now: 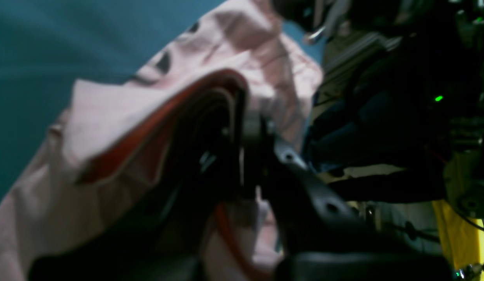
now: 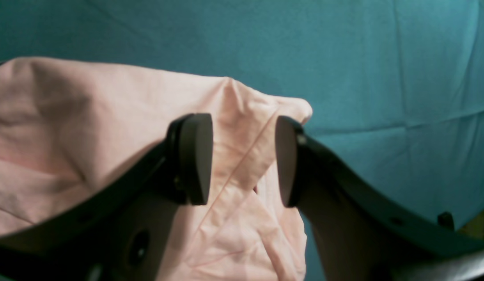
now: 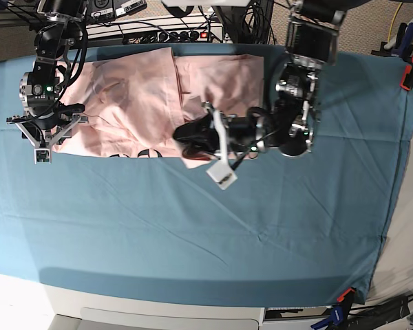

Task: Fold the T-shirt properly
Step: 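Lift the strip end with the left gripper and fold it toward the right gripper, then press and smooth the folded end with the left gripper onto the stack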

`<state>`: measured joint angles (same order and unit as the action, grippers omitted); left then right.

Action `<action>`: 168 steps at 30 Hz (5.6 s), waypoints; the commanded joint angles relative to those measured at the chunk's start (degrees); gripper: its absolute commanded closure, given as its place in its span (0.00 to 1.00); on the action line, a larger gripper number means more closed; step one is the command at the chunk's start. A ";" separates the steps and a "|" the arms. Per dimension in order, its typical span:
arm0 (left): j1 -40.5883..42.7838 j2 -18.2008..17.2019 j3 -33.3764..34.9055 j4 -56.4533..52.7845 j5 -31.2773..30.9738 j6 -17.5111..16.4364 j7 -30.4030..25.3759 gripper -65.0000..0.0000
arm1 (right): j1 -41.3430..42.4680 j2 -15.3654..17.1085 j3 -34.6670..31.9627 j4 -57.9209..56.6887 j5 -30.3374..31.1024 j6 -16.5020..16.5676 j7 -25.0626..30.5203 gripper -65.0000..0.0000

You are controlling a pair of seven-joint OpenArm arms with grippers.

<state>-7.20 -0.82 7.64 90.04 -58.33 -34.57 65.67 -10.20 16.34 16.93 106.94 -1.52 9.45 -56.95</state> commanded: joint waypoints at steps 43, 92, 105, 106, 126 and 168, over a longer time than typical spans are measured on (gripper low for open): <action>-1.40 1.29 7.23 0.83 14.67 -3.85 -8.70 0.55 | 0.52 0.96 0.37 0.94 0.50 -0.26 1.49 0.59; 7.15 1.25 15.98 0.87 17.68 6.29 -4.02 1.00 | 0.52 0.96 0.37 0.94 0.68 -0.28 1.70 0.59; 4.22 2.99 17.68 0.90 17.68 3.48 -4.00 1.00 | 0.52 0.96 0.37 0.94 0.68 -0.28 1.84 0.59; 3.45 2.97 17.68 0.90 17.70 3.39 -3.87 1.00 | 0.52 0.96 0.37 0.94 0.68 -0.28 1.81 0.59; -0.61 3.06 17.68 -1.31 36.41 7.21 -21.40 1.00 | 0.52 0.96 0.37 0.94 3.23 -0.22 1.95 0.59; -0.07 0.07 4.63 -2.97 16.28 11.34 -2.29 1.00 | 0.52 0.96 0.37 0.94 3.26 -0.22 2.16 0.59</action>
<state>-6.35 -1.32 12.29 86.08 -40.62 -22.76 64.29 -10.20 16.34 16.93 106.94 1.80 9.45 -56.29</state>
